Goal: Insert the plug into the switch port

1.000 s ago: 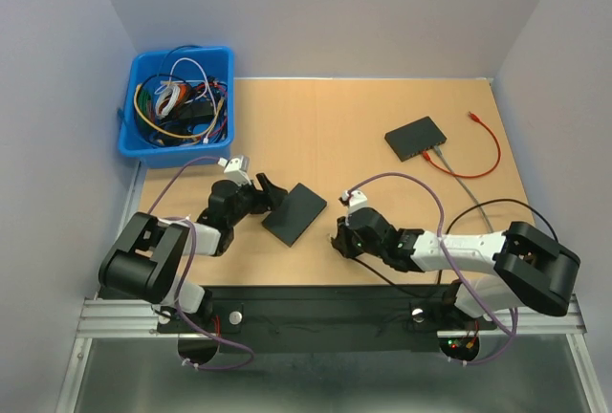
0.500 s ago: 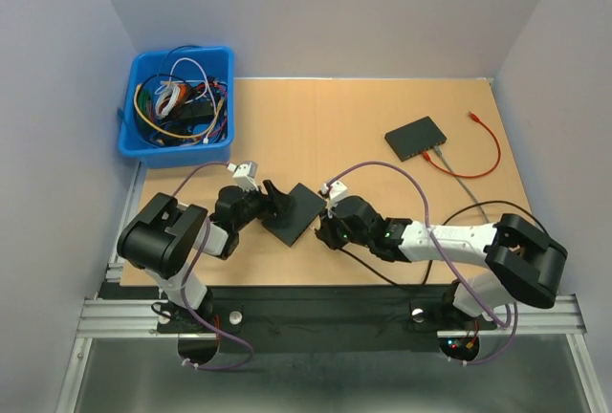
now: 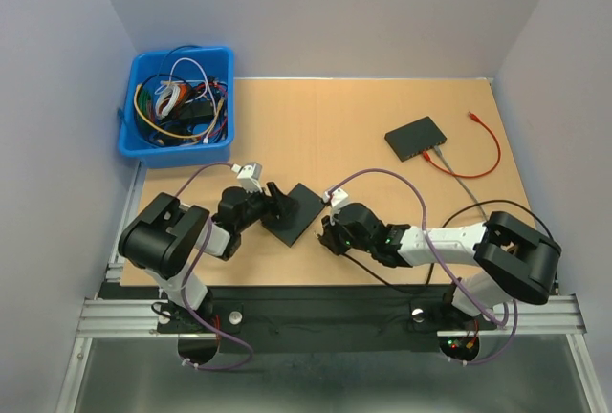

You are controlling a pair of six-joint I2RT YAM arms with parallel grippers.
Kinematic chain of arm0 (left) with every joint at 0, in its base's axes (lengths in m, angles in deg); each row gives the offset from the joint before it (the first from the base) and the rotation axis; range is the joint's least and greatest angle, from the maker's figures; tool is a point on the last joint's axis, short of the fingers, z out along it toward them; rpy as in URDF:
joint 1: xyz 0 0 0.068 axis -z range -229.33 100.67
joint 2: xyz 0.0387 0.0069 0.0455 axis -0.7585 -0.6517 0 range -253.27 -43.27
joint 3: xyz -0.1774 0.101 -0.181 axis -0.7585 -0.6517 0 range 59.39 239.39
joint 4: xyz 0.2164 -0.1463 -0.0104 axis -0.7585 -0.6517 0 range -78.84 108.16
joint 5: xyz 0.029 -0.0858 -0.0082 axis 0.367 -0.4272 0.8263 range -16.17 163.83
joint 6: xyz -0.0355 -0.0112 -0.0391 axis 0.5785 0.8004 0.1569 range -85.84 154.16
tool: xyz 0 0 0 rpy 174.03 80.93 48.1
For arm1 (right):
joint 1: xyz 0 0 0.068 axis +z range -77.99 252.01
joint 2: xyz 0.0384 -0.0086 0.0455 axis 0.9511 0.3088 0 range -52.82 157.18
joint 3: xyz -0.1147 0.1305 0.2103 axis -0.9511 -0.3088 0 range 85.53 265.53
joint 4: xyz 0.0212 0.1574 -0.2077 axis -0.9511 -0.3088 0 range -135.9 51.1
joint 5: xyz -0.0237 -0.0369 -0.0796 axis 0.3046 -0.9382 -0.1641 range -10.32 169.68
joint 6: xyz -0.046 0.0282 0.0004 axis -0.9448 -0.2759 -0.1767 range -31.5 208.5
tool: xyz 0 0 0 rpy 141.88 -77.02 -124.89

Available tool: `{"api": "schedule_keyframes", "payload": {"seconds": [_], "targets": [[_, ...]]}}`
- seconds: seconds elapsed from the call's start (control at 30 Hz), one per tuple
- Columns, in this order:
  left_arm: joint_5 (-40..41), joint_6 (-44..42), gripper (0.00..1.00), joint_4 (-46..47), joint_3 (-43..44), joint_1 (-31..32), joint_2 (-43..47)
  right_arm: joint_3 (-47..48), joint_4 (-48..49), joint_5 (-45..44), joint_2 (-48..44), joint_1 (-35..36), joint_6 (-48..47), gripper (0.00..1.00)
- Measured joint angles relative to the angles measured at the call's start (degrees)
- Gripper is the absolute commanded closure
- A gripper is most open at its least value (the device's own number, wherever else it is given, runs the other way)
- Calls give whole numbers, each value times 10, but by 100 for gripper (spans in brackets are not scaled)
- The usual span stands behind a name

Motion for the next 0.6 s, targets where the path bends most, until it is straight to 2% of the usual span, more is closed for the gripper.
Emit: {"api": "schedule_keyframes", "payload": {"seconds": [0.1, 0.43, 0.53, 0.6], "targets": [[10, -2, 27, -39, 8, 4, 16, 0, 12, -1, 13, 0, -3, 100], [100, -41, 27, -350, 117, 48, 178, 0, 27, -11, 20, 0, -9, 100], [133, -65, 27, -424, 163, 53, 218, 0, 27, -12, 20, 0, -9, 100], [162, -77, 31, -445, 176, 56, 236, 0, 28, -12, 20, 0, -9, 100]]}}
